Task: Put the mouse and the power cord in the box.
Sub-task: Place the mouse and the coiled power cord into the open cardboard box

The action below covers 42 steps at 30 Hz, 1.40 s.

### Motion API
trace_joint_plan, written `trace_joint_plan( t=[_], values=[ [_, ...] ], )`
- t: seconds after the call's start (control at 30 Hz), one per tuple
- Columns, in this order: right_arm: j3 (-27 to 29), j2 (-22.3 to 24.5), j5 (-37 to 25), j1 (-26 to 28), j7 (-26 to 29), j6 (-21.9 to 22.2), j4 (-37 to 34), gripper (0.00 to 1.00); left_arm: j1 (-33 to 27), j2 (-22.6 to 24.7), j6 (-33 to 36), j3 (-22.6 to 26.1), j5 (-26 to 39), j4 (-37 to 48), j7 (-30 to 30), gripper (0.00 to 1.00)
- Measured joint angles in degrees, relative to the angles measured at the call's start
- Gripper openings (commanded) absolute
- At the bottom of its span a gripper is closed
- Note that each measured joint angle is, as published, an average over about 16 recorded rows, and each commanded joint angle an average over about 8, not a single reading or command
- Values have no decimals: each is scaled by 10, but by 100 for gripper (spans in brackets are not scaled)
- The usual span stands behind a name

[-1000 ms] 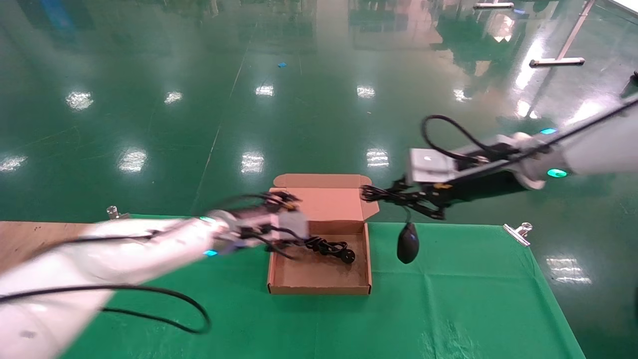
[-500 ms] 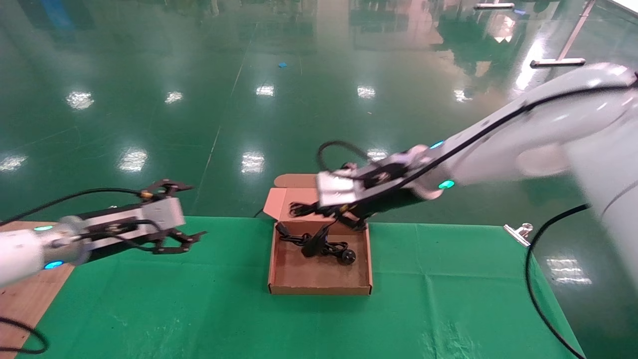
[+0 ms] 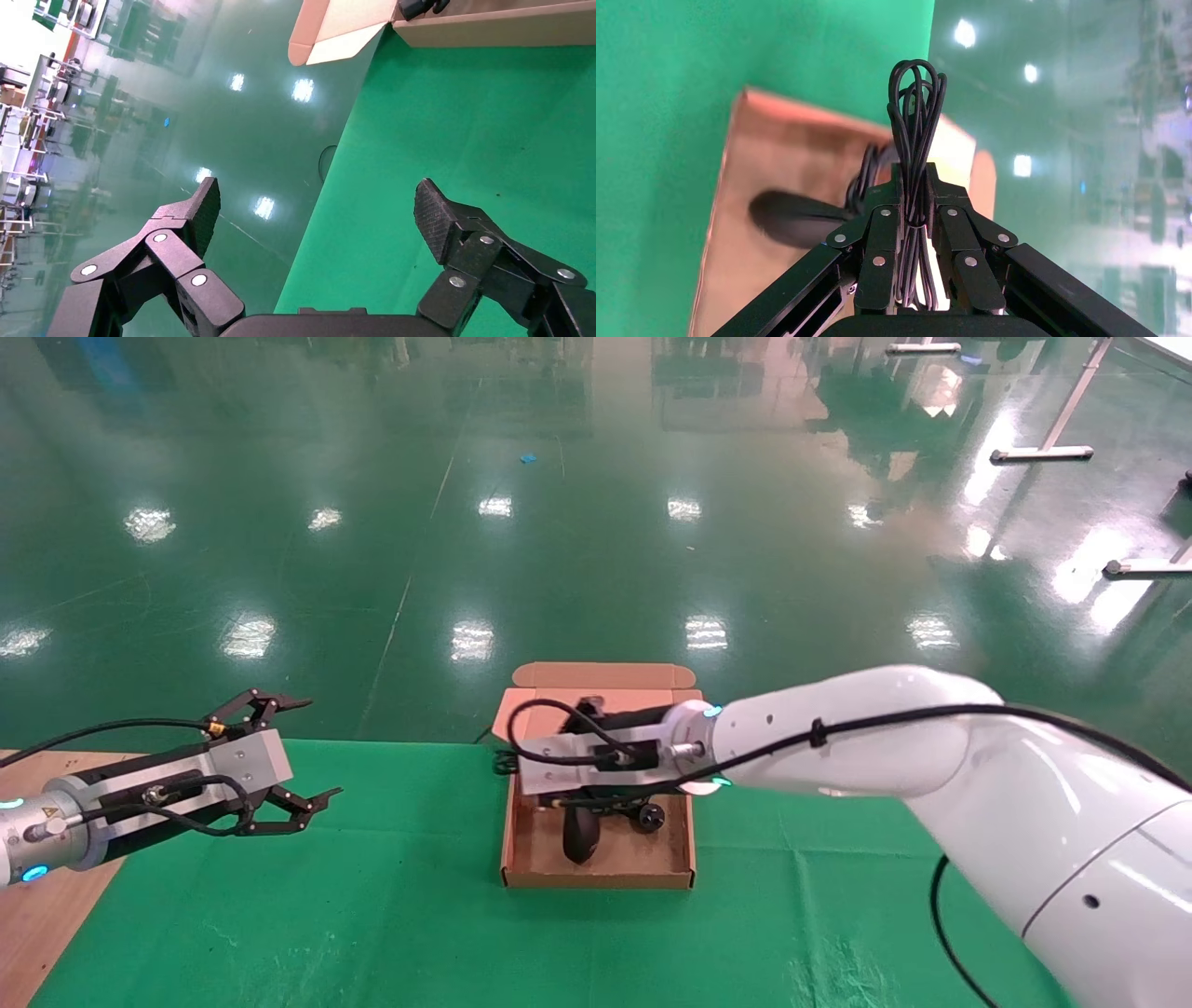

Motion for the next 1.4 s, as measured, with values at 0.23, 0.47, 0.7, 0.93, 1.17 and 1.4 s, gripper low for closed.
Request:
trace_joint_plan(
  t=[0.23,0.47,0.7,0.93,1.17,1.4],
  values=[
    [-47,1,8,-10,18,36,-4,100,2,-1,1,-3,-3,0,3,100],
    [-53,1,9,-11,19,39,-5,100,3,-1,1,-3,-4,1,4,100],
    [-44,4,9,-10,18,33,-3,100,3,0,5,-5,-4,-1,0,100],
    [-21,22,28,-22,25,12,12,100,11,-4,30,-24,-10,-17,-26,100],
    [27,59,72,-51,42,-29,43,100,27,-11,78,-59,-23,-48,-74,100],
    [87,110,130,-90,64,-81,86,100,46,-19,134,-101,-39,-84,-130,100]
  ],
)
